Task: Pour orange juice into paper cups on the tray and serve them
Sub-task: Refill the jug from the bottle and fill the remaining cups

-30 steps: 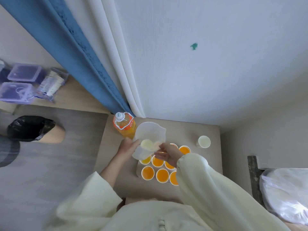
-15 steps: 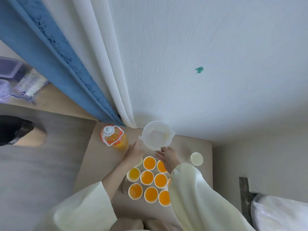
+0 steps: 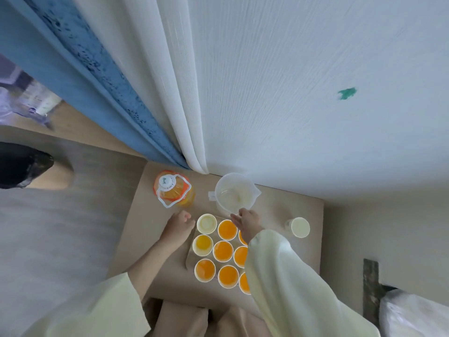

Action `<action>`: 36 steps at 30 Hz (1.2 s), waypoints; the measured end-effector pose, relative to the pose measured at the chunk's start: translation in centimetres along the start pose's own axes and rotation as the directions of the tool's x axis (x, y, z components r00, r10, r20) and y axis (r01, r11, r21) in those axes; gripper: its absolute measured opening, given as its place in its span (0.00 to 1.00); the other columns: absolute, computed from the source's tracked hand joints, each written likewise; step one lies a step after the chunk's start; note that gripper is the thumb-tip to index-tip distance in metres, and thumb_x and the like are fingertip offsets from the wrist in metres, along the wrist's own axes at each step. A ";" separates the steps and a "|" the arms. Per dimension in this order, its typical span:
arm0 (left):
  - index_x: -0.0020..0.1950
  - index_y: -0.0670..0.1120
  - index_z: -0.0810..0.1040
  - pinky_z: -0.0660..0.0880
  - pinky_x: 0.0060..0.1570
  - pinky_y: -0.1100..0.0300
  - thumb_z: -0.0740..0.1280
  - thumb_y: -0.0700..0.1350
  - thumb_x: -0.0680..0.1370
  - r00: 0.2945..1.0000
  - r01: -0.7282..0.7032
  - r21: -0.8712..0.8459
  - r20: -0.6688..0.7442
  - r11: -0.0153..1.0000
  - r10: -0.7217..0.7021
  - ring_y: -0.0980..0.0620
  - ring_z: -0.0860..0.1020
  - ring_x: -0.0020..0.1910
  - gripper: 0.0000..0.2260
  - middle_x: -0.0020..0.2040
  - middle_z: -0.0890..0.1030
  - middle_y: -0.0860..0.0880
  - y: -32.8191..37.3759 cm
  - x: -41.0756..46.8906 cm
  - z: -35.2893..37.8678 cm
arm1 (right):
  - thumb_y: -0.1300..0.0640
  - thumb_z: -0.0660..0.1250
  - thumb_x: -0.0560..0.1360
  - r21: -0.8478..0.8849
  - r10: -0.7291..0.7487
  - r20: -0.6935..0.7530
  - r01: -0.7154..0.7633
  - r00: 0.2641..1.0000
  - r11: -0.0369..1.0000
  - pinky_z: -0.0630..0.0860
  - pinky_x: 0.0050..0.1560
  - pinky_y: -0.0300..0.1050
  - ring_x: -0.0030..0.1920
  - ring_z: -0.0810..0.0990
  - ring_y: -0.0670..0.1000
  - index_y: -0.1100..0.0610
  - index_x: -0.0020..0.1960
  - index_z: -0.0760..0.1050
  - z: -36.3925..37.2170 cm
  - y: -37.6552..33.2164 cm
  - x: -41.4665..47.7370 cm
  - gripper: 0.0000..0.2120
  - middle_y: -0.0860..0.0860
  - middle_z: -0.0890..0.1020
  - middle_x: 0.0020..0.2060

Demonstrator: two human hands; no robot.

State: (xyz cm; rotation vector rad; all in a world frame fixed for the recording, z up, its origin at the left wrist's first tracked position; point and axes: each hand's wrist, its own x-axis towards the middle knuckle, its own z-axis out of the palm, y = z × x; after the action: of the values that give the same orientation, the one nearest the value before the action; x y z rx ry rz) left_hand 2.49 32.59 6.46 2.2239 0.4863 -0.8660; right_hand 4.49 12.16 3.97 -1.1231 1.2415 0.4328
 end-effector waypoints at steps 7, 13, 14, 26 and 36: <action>0.63 0.40 0.72 0.68 0.53 0.59 0.61 0.44 0.80 1.000 0.003 -0.005 0.020 1.000 -0.003 0.47 0.74 0.61 0.14 0.63 0.75 0.44 -0.4 1.1 -0.2 | 0.65 0.60 0.79 -0.015 0.013 0.024 -0.013 1.000 1.000 0.81 0.36 0.41 0.48 0.82 0.55 0.66 0.59 0.70 0.1 1.0 1.3 0.09 0.62 0.78 0.57; 0.62 0.39 0.73 0.68 0.51 0.60 0.60 0.43 0.80 0.999 0.031 0.032 0.030 0.999 -0.032 0.45 0.74 0.58 0.13 0.60 0.76 0.42 -0.3 1.4 -0.2 | 0.44 0.65 0.77 -0.400 -0.040 -0.126 -0.014 0.991 0.916 0.79 0.38 0.45 0.35 0.83 0.52 0.63 0.50 0.76 -0.5 1.4 0.7 0.20 0.56 0.84 0.39; 0.60 0.39 0.74 0.68 0.50 0.59 0.60 0.43 0.80 0.998 0.052 0.040 0.022 0.998 -0.053 0.44 0.74 0.58 0.12 0.60 0.77 0.42 -0.2 1.3 -0.4 | 0.42 0.62 0.78 -0.538 -0.090 -0.139 0.001 0.986 0.843 0.78 0.37 0.45 0.35 0.82 0.52 0.62 0.49 0.77 -0.3 1.3 0.2 0.21 0.56 0.84 0.38; 0.62 0.39 0.71 0.70 0.55 0.51 0.58 0.37 0.77 0.947 0.071 -0.128 -0.303 0.989 -0.107 0.38 0.74 0.60 0.14 0.59 0.76 0.38 -0.9 0.2 -6.7 | 0.48 0.62 0.79 -0.666 -0.469 0.704 0.726 0.534 -0.171 0.67 0.43 0.45 0.53 0.77 0.57 0.60 0.60 0.70 15.4 -2.5 -11.2 0.17 0.55 0.76 0.55; 0.75 0.53 0.59 0.76 0.56 0.49 0.68 0.59 0.74 0.979 -0.184 -0.176 -0.118 0.967 0.164 0.49 0.76 0.61 0.33 0.68 0.73 0.53 -1.9 2.7 -8.1 | 0.61 0.63 0.79 -0.617 -0.357 0.778 0.525 0.516 -0.587 0.79 0.42 0.50 0.48 0.81 0.59 0.64 0.58 0.68 18.9 -1.4 -10.1 0.11 0.57 0.78 0.50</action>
State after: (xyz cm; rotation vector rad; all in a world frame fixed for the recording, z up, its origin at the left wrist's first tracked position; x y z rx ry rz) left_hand 6.92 39.98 8.06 2.1088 0.3953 -0.5918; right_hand 12.06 30.58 12.04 -2.9336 -0.5280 0.6194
